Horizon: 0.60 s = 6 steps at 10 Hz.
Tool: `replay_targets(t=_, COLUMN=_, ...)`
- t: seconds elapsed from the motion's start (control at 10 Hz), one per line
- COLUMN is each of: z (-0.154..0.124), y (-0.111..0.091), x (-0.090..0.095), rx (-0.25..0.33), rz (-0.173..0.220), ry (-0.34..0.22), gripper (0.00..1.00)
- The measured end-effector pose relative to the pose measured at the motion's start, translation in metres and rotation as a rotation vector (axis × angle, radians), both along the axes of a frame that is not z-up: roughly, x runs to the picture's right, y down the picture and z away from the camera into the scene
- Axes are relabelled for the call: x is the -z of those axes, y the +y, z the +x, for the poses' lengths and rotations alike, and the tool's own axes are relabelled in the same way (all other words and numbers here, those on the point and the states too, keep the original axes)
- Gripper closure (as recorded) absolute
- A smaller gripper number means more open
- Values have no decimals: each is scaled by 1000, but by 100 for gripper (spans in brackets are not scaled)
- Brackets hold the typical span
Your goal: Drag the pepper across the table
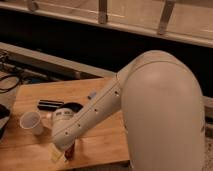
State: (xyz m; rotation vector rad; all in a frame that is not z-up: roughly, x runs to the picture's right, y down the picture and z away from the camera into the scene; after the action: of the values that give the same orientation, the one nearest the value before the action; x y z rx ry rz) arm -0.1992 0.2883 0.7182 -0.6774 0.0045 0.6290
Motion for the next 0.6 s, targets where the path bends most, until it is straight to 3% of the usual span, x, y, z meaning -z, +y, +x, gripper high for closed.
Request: replay_targets(t=0.6, z=3, y=20, x=-29, rx=8, rz=-78, ry=35, gripper=8)
